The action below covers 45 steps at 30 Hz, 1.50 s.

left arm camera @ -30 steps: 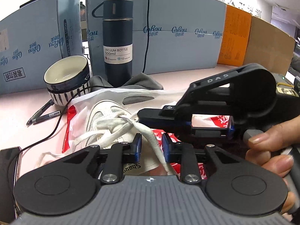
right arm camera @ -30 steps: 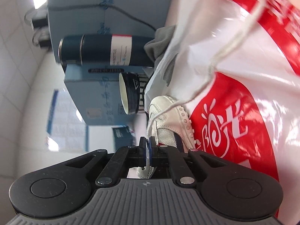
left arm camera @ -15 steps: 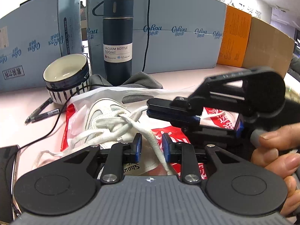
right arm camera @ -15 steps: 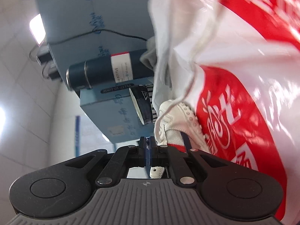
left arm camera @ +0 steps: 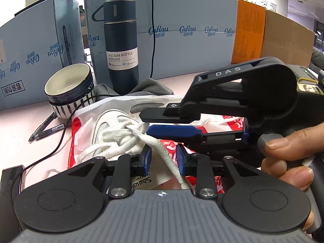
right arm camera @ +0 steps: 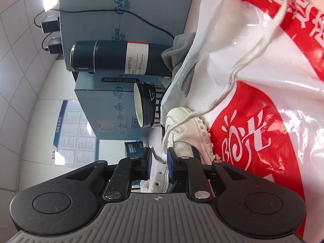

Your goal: Lace up shoes with both hands

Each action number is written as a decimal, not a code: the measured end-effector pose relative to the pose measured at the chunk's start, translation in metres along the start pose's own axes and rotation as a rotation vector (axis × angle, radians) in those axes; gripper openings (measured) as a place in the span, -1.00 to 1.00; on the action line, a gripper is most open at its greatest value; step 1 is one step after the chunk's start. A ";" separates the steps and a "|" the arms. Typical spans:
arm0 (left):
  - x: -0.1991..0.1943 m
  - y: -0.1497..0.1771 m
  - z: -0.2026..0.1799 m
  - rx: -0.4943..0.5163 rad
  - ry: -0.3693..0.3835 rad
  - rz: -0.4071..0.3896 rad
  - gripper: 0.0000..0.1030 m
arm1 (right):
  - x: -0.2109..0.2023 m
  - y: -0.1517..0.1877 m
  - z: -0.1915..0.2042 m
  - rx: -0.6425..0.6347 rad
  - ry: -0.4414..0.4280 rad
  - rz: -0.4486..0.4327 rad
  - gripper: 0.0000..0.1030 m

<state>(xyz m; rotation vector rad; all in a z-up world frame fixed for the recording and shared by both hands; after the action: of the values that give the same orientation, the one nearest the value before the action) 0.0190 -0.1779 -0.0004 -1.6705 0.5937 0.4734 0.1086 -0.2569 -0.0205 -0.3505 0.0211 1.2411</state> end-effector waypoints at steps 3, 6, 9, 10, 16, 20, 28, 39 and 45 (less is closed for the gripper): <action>-0.001 -0.001 -0.001 0.014 -0.009 0.000 -0.53 | 0.001 0.000 -0.001 0.000 -0.007 0.001 -0.69; -0.003 -0.003 -0.002 0.023 -0.014 -0.017 -0.54 | 0.002 0.001 -0.002 0.005 -0.013 0.005 -0.81; -0.003 -0.004 0.000 0.002 -0.001 -0.013 -0.58 | 0.002 0.002 -0.003 0.016 -0.023 0.005 -0.88; -0.003 -0.004 0.001 -0.004 0.002 -0.010 -0.59 | 0.001 0.002 -0.003 0.028 -0.032 0.003 -0.89; -0.001 -0.003 0.001 -0.015 0.000 -0.004 -0.62 | 0.000 0.006 -0.009 0.126 -0.096 -0.003 -0.93; -0.001 -0.002 0.001 -0.002 -0.011 -0.008 -0.58 | -0.005 0.006 -0.014 0.182 -0.131 -0.023 -0.93; -0.001 -0.002 0.001 -0.006 -0.017 -0.005 -0.58 | -0.011 0.004 -0.008 0.168 -0.163 -0.041 -0.94; 0.000 -0.001 0.001 -0.001 -0.021 0.006 -0.58 | -0.023 -0.009 0.014 -0.164 0.029 -0.052 -0.94; 0.000 -0.002 0.000 -0.002 -0.022 0.008 -0.58 | -0.023 -0.008 0.020 -0.150 -0.035 -0.067 -0.94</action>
<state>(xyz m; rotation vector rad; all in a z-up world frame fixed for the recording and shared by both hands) 0.0200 -0.1773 0.0008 -1.6631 0.5840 0.4980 0.1053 -0.2748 0.0048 -0.4557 -0.1135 1.1854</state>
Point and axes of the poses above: each gripper's, at about its wrist camera, not at the fingertips, and x roughly the way its jaws point, z to its left, y to its underside, the point moved 9 cm from there along x, roughly the way its jaws point, and after that the axes turned 14 degrees about -x, right-handed, at the moved point
